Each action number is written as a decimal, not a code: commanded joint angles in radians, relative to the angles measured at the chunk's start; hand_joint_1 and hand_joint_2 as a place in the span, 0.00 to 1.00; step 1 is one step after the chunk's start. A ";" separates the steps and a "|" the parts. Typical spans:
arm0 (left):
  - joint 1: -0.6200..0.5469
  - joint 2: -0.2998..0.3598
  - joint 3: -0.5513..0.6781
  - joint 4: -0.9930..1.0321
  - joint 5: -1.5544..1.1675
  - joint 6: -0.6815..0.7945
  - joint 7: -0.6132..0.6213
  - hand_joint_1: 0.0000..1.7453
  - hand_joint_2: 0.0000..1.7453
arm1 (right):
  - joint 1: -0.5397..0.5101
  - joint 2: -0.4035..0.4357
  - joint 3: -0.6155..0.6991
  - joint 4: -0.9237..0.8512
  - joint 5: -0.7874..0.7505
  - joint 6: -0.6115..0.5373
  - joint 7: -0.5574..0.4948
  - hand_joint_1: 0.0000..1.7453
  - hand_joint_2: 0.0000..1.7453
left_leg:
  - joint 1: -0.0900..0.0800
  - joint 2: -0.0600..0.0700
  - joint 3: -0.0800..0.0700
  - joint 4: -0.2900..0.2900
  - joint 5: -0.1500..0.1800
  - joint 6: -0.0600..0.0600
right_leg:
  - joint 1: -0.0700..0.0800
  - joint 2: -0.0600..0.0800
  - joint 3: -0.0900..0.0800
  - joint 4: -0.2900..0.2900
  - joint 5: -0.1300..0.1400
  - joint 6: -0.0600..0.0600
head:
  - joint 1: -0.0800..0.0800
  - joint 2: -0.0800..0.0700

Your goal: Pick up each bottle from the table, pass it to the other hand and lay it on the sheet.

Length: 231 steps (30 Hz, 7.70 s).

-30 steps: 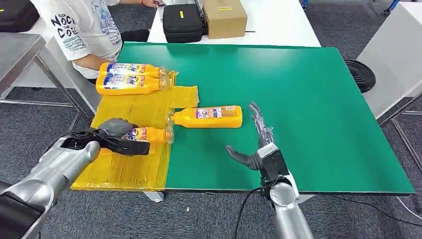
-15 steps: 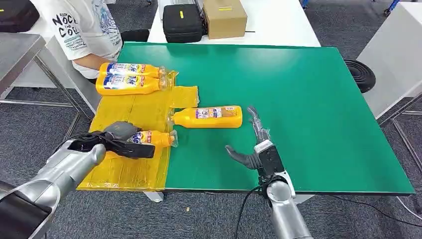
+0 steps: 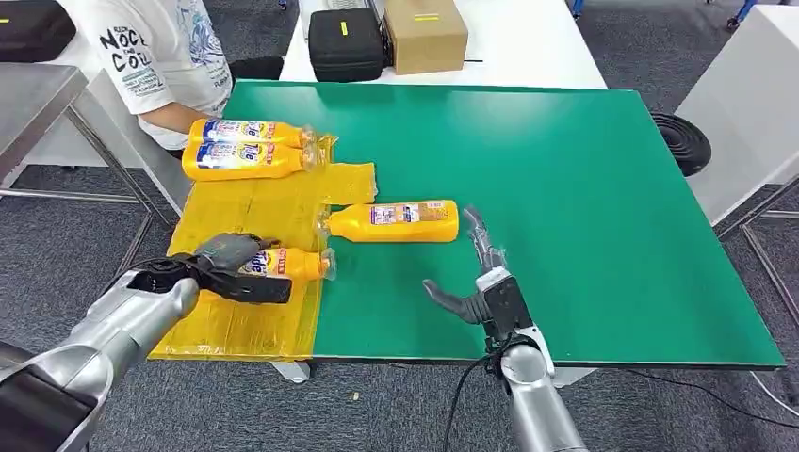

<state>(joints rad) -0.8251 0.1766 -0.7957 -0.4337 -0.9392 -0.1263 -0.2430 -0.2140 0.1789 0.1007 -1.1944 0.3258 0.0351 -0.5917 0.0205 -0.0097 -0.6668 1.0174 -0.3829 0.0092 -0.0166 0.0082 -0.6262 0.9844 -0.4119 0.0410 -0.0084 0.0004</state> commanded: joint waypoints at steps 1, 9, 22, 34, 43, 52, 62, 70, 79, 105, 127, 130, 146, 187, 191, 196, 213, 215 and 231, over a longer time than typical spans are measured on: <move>0.011 0.016 -0.034 0.041 -0.007 -0.016 0.012 0.00 1.00 | -0.050 -0.006 -0.009 0.085 0.001 0.001 -0.004 0.00 1.00 | -0.001 0.005 0.010 -0.001 -0.004 0.001 | 0.000 0.003 0.009 -0.001 -0.003 -0.002 | 0.000 0.000; -0.002 0.019 -0.036 0.040 -0.008 -0.035 0.010 0.00 1.00 | -0.053 -0.010 -0.006 0.092 -0.001 0.001 -0.007 0.00 1.00 | -0.001 0.002 0.005 -0.001 -0.001 0.000 | 0.000 0.001 0.003 0.000 -0.001 -0.001 | 0.000 0.000; -0.099 0.117 -0.056 -0.023 0.028 -0.183 -0.072 0.00 1.00 | -0.035 -0.025 0.008 0.102 -0.019 -0.006 -0.035 0.00 1.00 | 0.000 0.004 0.007 0.001 -0.003 0.000 | 0.001 0.002 0.005 0.001 -0.002 -0.003 | 0.000 0.000; -0.118 0.158 -0.118 -0.071 0.067 -0.254 -0.097 0.00 1.00 | -0.034 -0.034 0.021 0.102 -0.030 -0.021 -0.042 0.00 1.00 | 0.000 0.002 0.005 0.000 -0.001 0.000 | 0.001 0.001 0.003 0.001 -0.001 -0.001 | 0.000 0.000; -0.119 0.156 -0.124 -0.071 0.071 -0.257 -0.098 0.00 1.00 | -0.034 -0.034 0.021 0.102 -0.030 -0.022 -0.043 0.00 1.00 | 0.000 0.001 0.004 0.000 -0.001 0.000 | 0.001 0.000 0.003 0.001 -0.001 -0.001 | 0.000 0.000; -0.108 0.106 -0.170 -0.034 0.092 -0.215 -0.088 0.00 1.00 | -0.020 -0.031 0.004 0.084 -0.032 -0.031 -0.040 0.00 1.00 | 0.000 -0.001 0.006 0.000 -0.001 0.000 | 0.000 -0.002 0.005 0.000 -0.002 -0.002 | 0.000 0.000; -0.162 0.155 -0.088 -0.166 0.321 -0.313 -0.154 0.00 1.00 | 0.010 -0.047 -0.004 0.041 -0.032 -0.034 -0.034 0.00 1.00 | 0.001 -0.001 0.005 0.002 -0.003 0.000 | 0.001 -0.003 0.005 0.002 -0.004 -0.002 | 0.000 0.000; -0.198 0.208 -0.101 -0.274 0.494 -0.453 -0.131 0.00 1.00 | 0.018 -0.040 -0.014 0.009 -0.036 -0.033 -0.014 0.00 1.00 | 0.000 0.001 0.004 0.001 -0.002 0.000 | 0.001 -0.001 0.003 0.002 -0.002 -0.002 | 0.000 0.000; -0.138 0.248 -0.072 -0.355 0.630 -0.369 -0.166 0.00 1.00 | 0.060 -0.041 -0.022 -0.052 0.005 -0.038 0.011 0.00 1.00 | 0.000 0.001 0.005 0.000 -0.001 0.000 | 0.000 -0.001 0.003 0.001 -0.002 -0.002 | 0.000 0.000; 0.391 -0.136 0.544 -0.630 0.551 0.268 -0.138 0.00 1.00 | -0.640 -0.151 0.041 0.750 0.599 -0.113 0.318 0.00 1.00 | -0.006 0.005 0.003 0.001 0.000 0.003 | -0.005 0.003 0.001 0.002 0.001 0.002 | 0.000 0.000; 0.342 -0.210 0.587 -0.482 0.478 0.339 -0.073 0.00 1.00 | -0.740 -0.067 0.124 0.914 0.666 0.019 0.414 0.00 1.00 | -0.005 0.002 0.004 0.001 0.000 0.003 | -0.003 -0.001 0.003 0.001 -0.001 0.001 | -0.001 0.000; 0.337 -0.212 0.590 -0.468 0.469 0.340 -0.076 0.00 1.00 | -0.744 -0.075 0.130 0.918 0.683 0.001 0.433 0.00 1.00 | -0.005 0.000 0.003 0.001 0.000 0.003 | -0.004 -0.002 0.003 0.001 -0.001 0.001 | 0.000 0.000; 0.319 -0.221 0.583 -0.429 0.469 0.308 -0.088 0.00 1.00 | -0.755 -0.120 0.119 0.942 0.709 -0.011 0.494 0.00 1.00 | -0.005 -0.001 0.004 0.001 0.000 0.003 | -0.004 -0.003 0.003 0.001 -0.001 0.001 | 0.000 0.000; 0.384 -0.216 0.621 -0.522 0.450 0.285 -0.092 0.00 1.00 | -0.720 -0.027 0.145 0.832 0.581 0.021 0.137 0.00 1.00 | -0.004 0.002 0.005 0.001 -0.001 0.003 | -0.003 0.000 0.004 0.001 -0.001 0.001 | 0.000 0.000; 0.382 -0.215 0.623 -0.515 0.450 0.279 -0.092 0.00 1.00 | -0.717 -0.022 0.149 0.840 0.574 0.032 0.137 0.00 1.00 | -0.004 0.001 0.003 0.000 0.000 0.002 | -0.003 -0.001 0.002 0.001 0.000 0.001 | 0.000 0.000; 0.382 -0.215 0.623 -0.515 0.450 0.279 -0.092 0.00 1.00 | -0.717 -0.022 0.149 0.840 0.574 0.032 0.137 0.00 1.00 | -0.004 0.001 0.001 0.000 0.001 0.003 | -0.003 -0.001 0.001 0.001 0.001 0.002 | 0.000 0.000; 0.367 -0.191 0.612 -0.509 0.482 0.226 -0.087 0.00 1.00 | -0.673 -0.075 0.199 0.938 0.626 0.033 0.354 0.00 1.00 | -0.004 0.000 0.002 0.000 0.001 0.003 | -0.003 -0.002 0.002 0.000 0.000 0.001 | 0.000 0.000; 0.361 -0.188 0.611 -0.506 0.483 0.225 -0.086 0.00 1.00 | -0.660 -0.081 0.202 0.947 0.633 0.037 0.369 0.00 1.00 | -0.004 0.000 0.004 0.000 0.000 0.003 | -0.003 -0.002 0.004 0.000 -0.001 0.001 | 0.000 0.000; 0.348 -0.189 0.580 -0.488 0.501 0.226 -0.081 0.00 1.00 | -0.646 -0.122 0.209 0.945 0.666 0.035 0.410 0.00 1.00 | -0.005 0.000 0.004 0.000 0.000 0.003 | -0.003 -0.002 0.003 0.001 -0.001 0.001 | 0.000 0.000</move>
<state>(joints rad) -0.4268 -0.0244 -0.1888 -0.9785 -0.4406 0.1057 -0.3315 -0.8304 0.0794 0.2693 -0.3105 0.9880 0.0694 -0.1892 0.0160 -0.0091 -0.6677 1.0179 -0.3807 0.0116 -0.0206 0.0080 -0.6283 0.9852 -0.4102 0.0439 -0.0088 0.0004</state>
